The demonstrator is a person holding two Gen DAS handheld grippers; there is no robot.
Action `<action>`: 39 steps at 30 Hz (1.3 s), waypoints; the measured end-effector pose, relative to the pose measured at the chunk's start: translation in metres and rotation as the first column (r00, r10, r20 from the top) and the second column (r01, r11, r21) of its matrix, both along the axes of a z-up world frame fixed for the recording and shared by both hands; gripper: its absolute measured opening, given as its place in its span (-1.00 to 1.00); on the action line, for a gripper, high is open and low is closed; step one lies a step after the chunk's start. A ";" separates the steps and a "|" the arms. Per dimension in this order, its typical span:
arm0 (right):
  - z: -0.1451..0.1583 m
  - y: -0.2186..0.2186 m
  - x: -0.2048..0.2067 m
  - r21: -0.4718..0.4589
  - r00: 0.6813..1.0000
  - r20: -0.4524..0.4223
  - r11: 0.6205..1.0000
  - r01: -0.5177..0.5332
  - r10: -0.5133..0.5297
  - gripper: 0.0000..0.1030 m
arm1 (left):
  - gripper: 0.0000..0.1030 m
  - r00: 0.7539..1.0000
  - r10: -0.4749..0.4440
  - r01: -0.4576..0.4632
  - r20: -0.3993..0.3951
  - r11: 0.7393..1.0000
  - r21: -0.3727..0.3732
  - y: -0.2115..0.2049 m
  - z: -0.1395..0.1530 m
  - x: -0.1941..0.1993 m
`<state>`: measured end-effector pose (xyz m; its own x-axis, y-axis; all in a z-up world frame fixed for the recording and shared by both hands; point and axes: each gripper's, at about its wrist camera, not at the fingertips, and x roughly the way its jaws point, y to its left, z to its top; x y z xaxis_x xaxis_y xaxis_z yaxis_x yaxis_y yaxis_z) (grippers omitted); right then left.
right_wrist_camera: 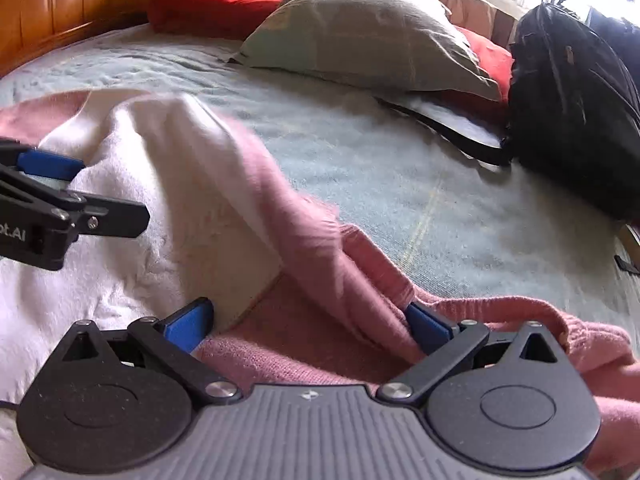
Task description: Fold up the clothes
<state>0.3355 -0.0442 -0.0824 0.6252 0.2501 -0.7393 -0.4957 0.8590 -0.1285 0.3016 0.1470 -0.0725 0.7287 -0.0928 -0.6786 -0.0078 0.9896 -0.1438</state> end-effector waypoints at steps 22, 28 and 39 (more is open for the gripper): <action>0.013 -0.013 0.104 0.182 0.974 -0.218 0.979 0.098 -0.057 1.00 | 0.92 0.999 0.044 -0.044 0.005 0.998 -0.048 0.015 -0.002 0.001; 0.004 0.012 0.038 0.065 0.997 -0.056 0.996 -0.054 0.057 1.00 | 0.92 1.000 0.023 -0.023 -0.010 0.999 -0.028 0.008 -0.003 0.001; -0.002 0.003 0.002 0.044 0.988 0.038 0.988 -0.151 0.149 1.00 | 0.99 0.999 -0.012 0.017 -0.038 0.991 0.133 -0.023 -0.001 0.041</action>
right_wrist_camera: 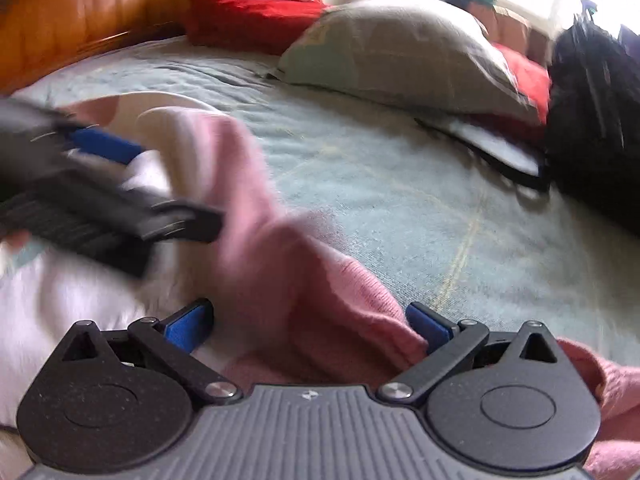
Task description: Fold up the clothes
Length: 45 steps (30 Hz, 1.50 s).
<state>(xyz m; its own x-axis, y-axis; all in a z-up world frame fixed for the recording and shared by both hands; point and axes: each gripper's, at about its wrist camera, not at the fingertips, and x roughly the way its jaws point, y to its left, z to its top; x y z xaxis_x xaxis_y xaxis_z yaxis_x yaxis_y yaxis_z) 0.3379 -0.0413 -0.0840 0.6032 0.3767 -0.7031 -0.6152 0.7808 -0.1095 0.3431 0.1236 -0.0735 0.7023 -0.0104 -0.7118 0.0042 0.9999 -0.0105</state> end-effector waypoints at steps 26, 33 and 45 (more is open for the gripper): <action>0.003 -0.043 0.082 0.560 0.860 -0.356 0.820 -0.116 0.364 0.89 | 0.99 0.991 -0.098 0.116 0.087 0.967 -0.227 0.046 0.016 -0.030; -0.009 -0.067 0.106 0.676 0.839 -0.438 0.734 0.069 0.323 0.25 | 0.99 0.997 -0.008 0.029 0.083 0.967 -0.255 0.068 0.016 -0.028; -0.020 -0.054 0.114 0.624 0.844 -0.491 0.763 0.169 0.215 -0.74 | 0.99 0.997 -0.012 0.031 0.074 0.967 -0.253 0.066 0.013 -0.028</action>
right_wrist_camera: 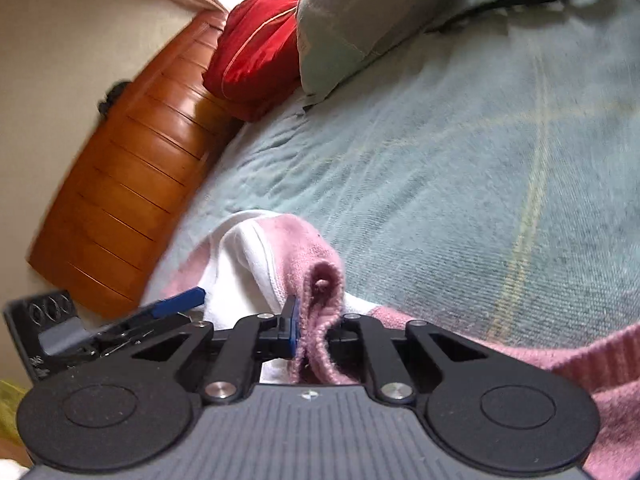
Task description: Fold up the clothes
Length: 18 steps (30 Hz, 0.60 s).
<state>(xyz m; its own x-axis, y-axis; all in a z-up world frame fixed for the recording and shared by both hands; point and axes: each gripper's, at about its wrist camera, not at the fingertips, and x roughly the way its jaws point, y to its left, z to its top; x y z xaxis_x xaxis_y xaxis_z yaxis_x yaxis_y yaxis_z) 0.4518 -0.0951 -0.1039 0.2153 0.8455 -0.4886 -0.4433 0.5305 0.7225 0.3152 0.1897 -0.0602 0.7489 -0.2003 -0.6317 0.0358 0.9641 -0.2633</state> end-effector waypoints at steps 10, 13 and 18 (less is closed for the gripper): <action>0.061 0.027 0.020 -0.267 0.974 0.225 0.963 0.044 0.018 -0.74 | 0.99 0.999 -0.047 0.047 0.018 0.999 0.013 -0.009 0.006 -0.006; 0.066 0.039 0.033 -0.358 0.961 0.276 0.931 0.076 0.028 -0.74 | 0.98 0.998 -0.061 0.060 0.031 0.998 0.025 -0.012 0.010 -0.009; 0.063 0.061 0.050 -0.471 0.933 0.360 0.866 0.167 0.016 -0.79 | 0.98 0.997 -0.060 0.059 0.054 0.998 0.027 -0.012 0.016 -0.014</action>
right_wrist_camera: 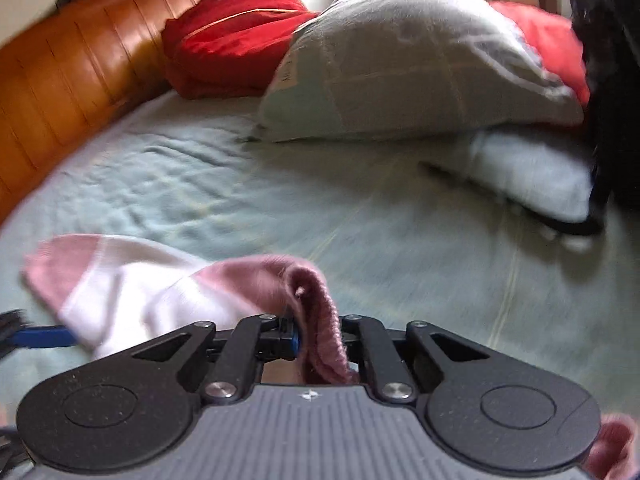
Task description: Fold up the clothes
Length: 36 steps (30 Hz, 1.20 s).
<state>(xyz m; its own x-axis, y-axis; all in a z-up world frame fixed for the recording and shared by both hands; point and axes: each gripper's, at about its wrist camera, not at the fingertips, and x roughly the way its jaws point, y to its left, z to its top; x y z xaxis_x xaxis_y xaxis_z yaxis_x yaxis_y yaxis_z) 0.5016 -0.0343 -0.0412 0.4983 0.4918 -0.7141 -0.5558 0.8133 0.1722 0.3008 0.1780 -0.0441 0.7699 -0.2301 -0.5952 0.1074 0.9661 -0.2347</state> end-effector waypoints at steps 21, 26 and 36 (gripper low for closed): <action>-0.004 -0.011 0.019 0.028 0.997 -0.012 0.997 0.072 -0.072 -0.17 | 0.98 0.999 0.024 -0.026 0.030 0.999 0.047 -0.004 0.011 -0.009; 0.027 -0.071 -0.010 0.058 0.989 0.027 0.988 0.145 -0.147 0.02 | 0.99 0.994 -0.062 0.055 0.087 0.995 0.080 -0.023 0.025 -0.026; 0.007 -0.182 -0.033 -0.020 0.929 -0.009 0.928 0.371 -0.371 0.02 | 0.99 0.974 -0.220 0.208 0.056 0.964 0.163 -0.070 0.015 -0.028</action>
